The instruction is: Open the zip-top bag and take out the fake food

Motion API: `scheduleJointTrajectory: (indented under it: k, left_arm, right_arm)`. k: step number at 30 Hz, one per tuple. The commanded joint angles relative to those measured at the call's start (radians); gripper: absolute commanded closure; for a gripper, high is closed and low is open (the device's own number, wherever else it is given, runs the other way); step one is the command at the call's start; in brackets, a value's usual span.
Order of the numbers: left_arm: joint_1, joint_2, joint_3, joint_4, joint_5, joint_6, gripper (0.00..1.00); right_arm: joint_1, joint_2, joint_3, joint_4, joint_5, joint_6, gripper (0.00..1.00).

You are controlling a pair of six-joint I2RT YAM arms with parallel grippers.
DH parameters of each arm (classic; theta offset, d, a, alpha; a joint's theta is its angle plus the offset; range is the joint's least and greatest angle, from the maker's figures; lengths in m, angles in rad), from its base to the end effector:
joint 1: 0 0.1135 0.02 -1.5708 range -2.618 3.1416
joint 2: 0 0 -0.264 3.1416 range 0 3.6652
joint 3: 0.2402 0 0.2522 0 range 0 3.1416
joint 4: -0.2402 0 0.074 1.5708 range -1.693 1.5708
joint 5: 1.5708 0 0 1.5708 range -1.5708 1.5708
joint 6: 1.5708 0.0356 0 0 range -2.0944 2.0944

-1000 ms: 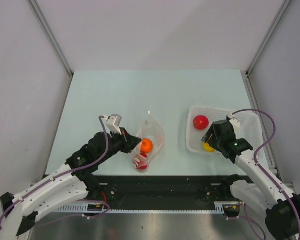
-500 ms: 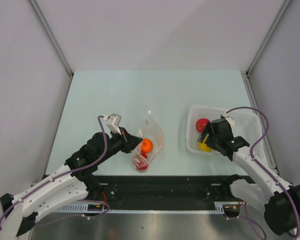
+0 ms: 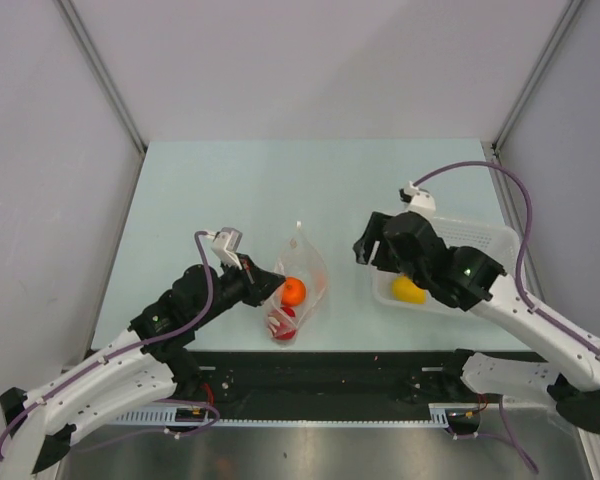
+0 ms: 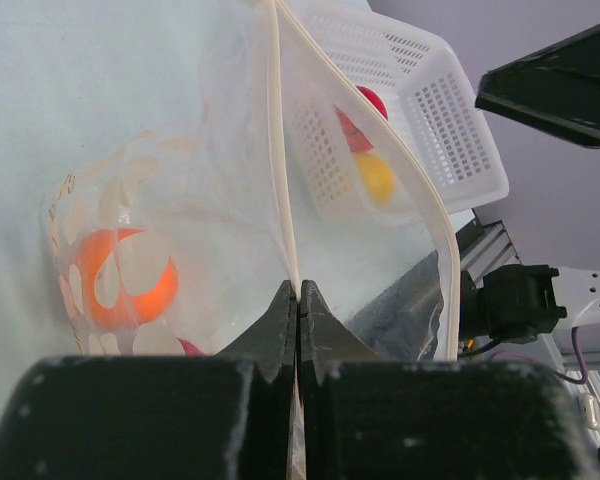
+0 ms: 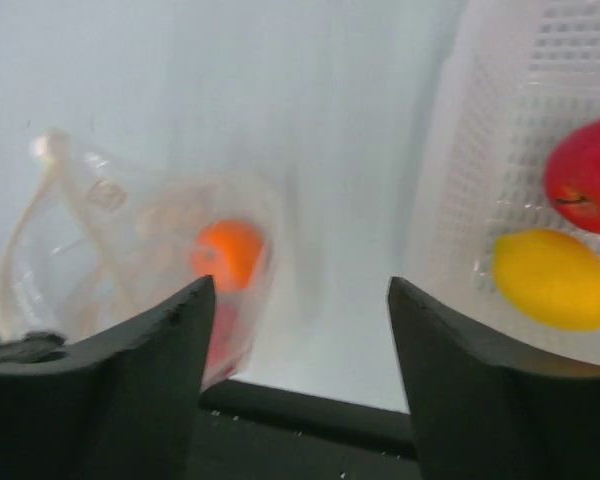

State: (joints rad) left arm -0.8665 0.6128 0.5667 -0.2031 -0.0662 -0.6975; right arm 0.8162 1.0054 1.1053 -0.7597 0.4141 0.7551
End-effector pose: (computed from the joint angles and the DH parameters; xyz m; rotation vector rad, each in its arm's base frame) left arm 0.1039 -0.1186 0.2870 0.1145 1.9451 -1.0213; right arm 0.1478 0.1363 0.3552 0.1582 2.1938 0.4331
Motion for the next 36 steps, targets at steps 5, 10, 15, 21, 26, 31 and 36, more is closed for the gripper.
scheduleJointTrajectory:
  k: [5,10,15,21,26,31,36]
  left_arm:
    - [0.0,0.002,0.002,0.06,0.023,-0.01,1.0]
    - [0.0,-0.007,0.004,0.059,0.02,-0.014,1.0]
    - [0.0,-0.016,0.004,0.057,0.02,-0.022,1.0]
    - [-0.002,-0.038,-0.042,0.096,0.013,-0.074,1.0]
    - [-0.002,-0.044,-0.056,0.09,0.008,-0.08,1.0]
    - [-0.002,-0.073,-0.064,0.062,-0.026,-0.091,1.0]
    - [-0.002,-0.097,-0.085,0.054,-0.067,-0.111,1.0]
  right_arm:
    - [0.363,0.281,0.376,-0.115,0.264,0.156,0.43]
    - [0.419,0.407,0.432,-0.047,0.224,0.233,0.68]
    - [0.4,0.502,0.43,-0.014,0.174,0.306,0.77]
    - [0.374,0.594,0.418,0.023,0.157,0.398,0.81]
    - [0.354,0.641,0.396,0.034,0.144,0.443,0.81]
    - [0.339,0.639,0.309,0.088,0.147,0.448,0.81]
    - [0.321,0.67,0.255,0.172,0.089,0.382,0.8]
